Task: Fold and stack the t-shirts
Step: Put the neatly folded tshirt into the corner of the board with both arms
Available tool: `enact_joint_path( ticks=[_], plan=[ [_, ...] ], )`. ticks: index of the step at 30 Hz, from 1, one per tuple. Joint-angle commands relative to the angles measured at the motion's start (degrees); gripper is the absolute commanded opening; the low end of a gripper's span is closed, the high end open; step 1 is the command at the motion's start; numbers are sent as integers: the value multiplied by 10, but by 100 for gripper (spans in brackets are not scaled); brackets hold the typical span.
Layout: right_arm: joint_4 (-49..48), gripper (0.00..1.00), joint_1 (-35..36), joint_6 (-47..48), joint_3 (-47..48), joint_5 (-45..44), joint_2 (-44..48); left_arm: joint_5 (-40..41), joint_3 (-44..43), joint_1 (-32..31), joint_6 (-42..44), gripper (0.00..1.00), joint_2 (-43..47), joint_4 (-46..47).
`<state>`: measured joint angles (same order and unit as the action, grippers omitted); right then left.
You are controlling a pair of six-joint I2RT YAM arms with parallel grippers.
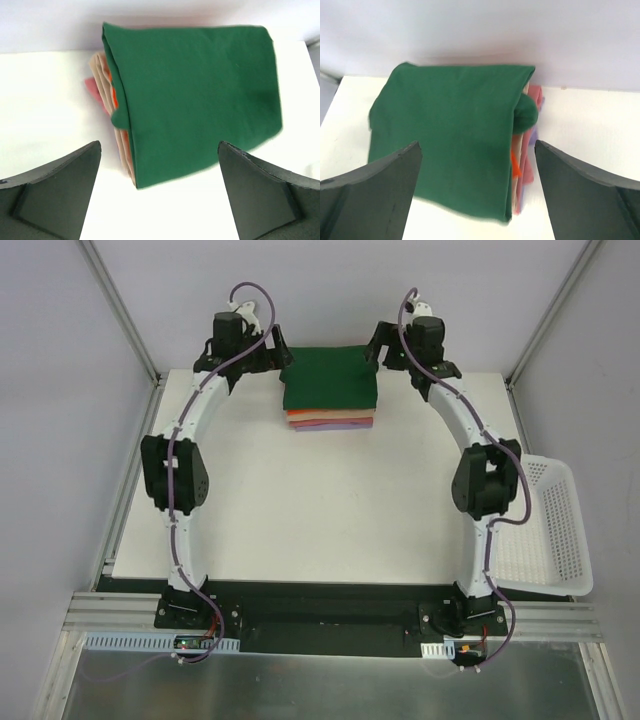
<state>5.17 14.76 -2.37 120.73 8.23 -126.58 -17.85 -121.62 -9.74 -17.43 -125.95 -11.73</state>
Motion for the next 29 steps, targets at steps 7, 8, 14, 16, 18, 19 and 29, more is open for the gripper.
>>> enact_joint_path(
  ticks=[7,8,14,16,18,19,29],
  plan=[
    [1,96,1,-26,-432,-3,401,-20,473,-11,-23,99,457,19],
    [2,96,2,-32,-488,-15,445,-8,525,-11,-32,99,495,18],
    [10,96,4,-47,-748,-44,685,93,790,-11,-86,99,738,8],
    [2,96,4,-54,-819,-34,738,114,846,-11,-90,99,791,0],
    [-18,96,4,-62,-874,-31,773,127,880,-11,-111,99,833,-7],
    [-20,96,4,-64,-891,-37,787,127,894,-11,-116,99,847,-7],
    [-18,96,4,-60,-916,-40,820,116,910,-11,-124,99,871,-10]
  ],
)
